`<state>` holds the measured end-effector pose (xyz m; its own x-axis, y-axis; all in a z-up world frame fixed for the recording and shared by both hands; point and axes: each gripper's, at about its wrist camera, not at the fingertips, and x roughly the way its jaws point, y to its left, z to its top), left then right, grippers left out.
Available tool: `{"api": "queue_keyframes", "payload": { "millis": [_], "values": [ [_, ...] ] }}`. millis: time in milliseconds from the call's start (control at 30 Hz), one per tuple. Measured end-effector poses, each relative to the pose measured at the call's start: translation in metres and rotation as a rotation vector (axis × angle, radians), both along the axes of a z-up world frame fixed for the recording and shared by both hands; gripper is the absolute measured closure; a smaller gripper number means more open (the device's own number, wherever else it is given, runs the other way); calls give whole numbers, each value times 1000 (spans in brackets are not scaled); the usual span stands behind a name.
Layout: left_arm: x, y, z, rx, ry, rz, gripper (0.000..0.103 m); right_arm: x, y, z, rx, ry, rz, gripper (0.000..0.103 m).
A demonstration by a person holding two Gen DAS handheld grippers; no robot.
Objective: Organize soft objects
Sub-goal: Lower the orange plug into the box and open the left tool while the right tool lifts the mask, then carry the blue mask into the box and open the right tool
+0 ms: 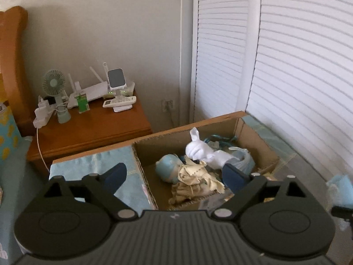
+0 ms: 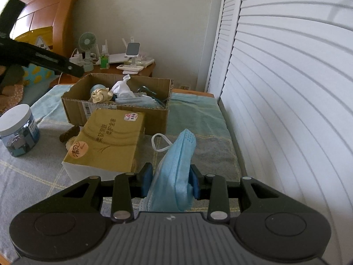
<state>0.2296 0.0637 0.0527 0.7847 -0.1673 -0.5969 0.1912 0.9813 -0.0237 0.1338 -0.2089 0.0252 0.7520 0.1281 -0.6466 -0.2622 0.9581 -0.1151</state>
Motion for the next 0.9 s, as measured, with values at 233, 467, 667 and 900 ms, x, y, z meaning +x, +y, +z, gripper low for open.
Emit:
{"api": "queue_keyframes", "payload": {
  "millis": [233,467,667,900],
  "values": [
    [-55,-7,6,8,-26,8,3,8,-2,2,18,6,8,63],
    [-117,-22,-1,-27,-77,33,1,31,9,14,35,-8,43,63],
    [-129,-30,-21,-8,-23,46,1,59,28,26,31,-29,99,63],
    [-134,-29,-26,33,-39,73,1,102,51,37,38,-29,168,63]
  ]
}}
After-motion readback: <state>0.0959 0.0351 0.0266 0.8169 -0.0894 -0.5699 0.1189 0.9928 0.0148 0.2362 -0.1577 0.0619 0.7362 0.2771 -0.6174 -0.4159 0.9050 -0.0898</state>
